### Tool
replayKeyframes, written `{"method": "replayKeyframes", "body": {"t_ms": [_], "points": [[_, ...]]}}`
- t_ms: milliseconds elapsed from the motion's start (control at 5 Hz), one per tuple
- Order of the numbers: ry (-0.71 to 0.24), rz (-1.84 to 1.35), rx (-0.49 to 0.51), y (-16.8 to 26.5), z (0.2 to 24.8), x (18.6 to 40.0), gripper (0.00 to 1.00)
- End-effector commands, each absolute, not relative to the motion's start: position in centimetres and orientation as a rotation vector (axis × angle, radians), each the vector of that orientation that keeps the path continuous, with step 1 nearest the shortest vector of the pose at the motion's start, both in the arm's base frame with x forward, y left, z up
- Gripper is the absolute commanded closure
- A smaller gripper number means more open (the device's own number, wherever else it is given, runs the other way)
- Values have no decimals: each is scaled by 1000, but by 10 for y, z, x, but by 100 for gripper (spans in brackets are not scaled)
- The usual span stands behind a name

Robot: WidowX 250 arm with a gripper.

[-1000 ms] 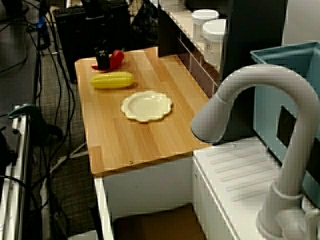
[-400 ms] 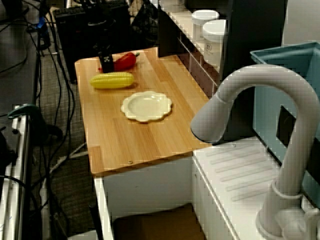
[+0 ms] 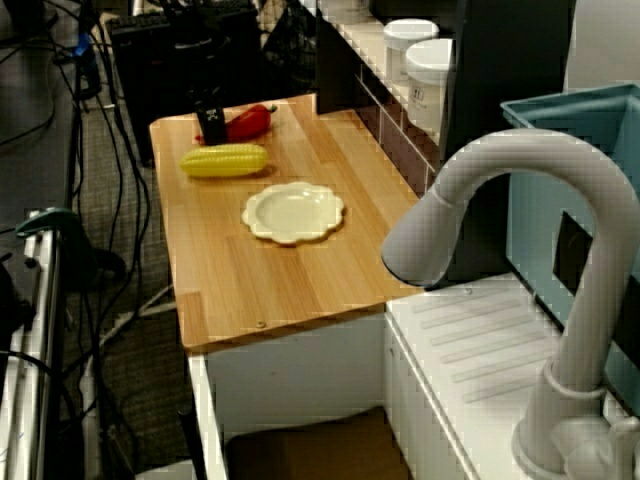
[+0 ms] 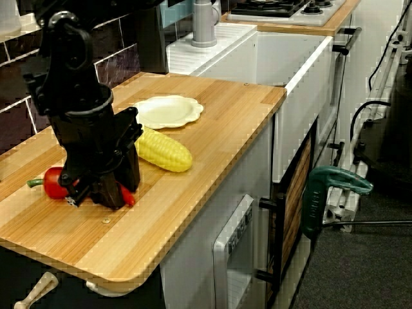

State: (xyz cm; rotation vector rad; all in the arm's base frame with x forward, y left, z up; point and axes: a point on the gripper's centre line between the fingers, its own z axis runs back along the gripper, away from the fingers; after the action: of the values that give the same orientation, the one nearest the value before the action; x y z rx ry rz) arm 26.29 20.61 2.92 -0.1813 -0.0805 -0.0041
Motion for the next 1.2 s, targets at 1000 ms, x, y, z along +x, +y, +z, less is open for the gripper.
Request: {"method": "replayKeyframes", "body": {"t_ms": [1000], "points": [[-284,-467,-173,82,127,217,100]]}}
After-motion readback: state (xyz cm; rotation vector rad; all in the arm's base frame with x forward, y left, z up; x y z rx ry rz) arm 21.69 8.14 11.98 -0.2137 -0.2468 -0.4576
